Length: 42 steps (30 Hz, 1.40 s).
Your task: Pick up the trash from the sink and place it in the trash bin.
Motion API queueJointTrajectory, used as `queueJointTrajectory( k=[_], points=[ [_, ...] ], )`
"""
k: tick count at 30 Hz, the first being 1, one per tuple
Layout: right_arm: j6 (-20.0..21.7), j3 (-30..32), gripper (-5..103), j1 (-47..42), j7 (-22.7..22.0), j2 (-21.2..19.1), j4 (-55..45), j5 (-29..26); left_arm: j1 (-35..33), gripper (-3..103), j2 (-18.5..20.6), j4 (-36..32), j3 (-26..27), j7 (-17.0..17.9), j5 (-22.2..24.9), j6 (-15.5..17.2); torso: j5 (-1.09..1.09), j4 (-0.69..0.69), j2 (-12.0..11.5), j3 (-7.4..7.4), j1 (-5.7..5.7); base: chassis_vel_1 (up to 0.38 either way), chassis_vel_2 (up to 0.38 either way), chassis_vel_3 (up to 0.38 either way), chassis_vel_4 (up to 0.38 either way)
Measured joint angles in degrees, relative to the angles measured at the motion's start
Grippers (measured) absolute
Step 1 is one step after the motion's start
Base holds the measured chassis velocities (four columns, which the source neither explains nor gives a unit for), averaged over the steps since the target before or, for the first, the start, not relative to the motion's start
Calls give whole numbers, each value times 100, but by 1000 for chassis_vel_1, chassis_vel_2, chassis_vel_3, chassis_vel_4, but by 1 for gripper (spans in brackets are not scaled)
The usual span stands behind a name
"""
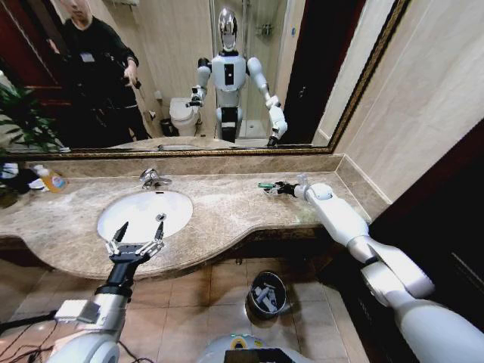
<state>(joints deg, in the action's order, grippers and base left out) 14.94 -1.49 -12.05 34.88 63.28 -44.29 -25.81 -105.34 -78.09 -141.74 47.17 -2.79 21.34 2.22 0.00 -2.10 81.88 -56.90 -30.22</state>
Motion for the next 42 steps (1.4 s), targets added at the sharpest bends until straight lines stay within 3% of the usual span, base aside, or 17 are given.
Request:
queueJointTrajectory(
  k=[11, 15, 16, 24, 31, 35, 36, 38, 41, 42],
  points=[
    [-61, 69, 51, -90, -57, -30, -54, -1, 0, 100, 0, 0, 0, 0, 0, 0, -1, 0, 1, 0, 0, 0, 0, 0, 0],
    [-98, 62, 47, -167, -130, -40, -162, -21, 0, 100, 0, 0, 0, 0, 0, 0, -1, 0, 1, 0, 0, 0, 0, 0, 0],
    [-103, 56, 39, -185, -137, -47, -191, -27, 0, 100, 0, 0, 0, 0, 0, 0, 0, 0, 1, 0, 0, 0, 0, 0, 0],
    [-53, 18, 19, -277, -222, -105, -436, -75, 0, 100, 0, 0, 0, 0, 0, 0, 1, -1, 0, -1, 0, 0, 0, 0, 0],
    [2, 19, 2, -590, -456, -416, -1160, -363, 0, 100, 0, 0, 0, 0, 0, 0, 0, -1, 0, -1, 0, 0, 0, 0, 0],
    [2, 22, 0, -769, -522, -546, -1437, -395, 0, 100, 0, 0, 0, 0, 0, 0, 1, 1, 0, -1, 0, 0, 0, 0, 0],
    [-9, 26, 5, -771, -529, -550, -1451, -395, 0, 100, 0, 0, 0, 0, 0, 0, 1, 0, 0, -1, 0, 0, 0, 0, 0],
    [-18, 24, 5, -757, -530, -550, -1451, -396, 0, 100, 0, 0, 0, 0, 0, 0, 0, 0, 0, -1, 0, 0, 0, 0, 0],
    [-158, -73, 21, -528, -432, -515, -1312, -376, 0, 100, 0, 0, 0, 0, 0, 0, -2, -1, 0, 0, 0, 0, 0, 0, 0],
    [-158, -73, 21, -528, -432, -515, -1312, -376, 0, 100, 0, 0, 0, 0, 0, 0, -2, -1, 0, 0, 0, 0, 0, 0, 0]
  ],
)
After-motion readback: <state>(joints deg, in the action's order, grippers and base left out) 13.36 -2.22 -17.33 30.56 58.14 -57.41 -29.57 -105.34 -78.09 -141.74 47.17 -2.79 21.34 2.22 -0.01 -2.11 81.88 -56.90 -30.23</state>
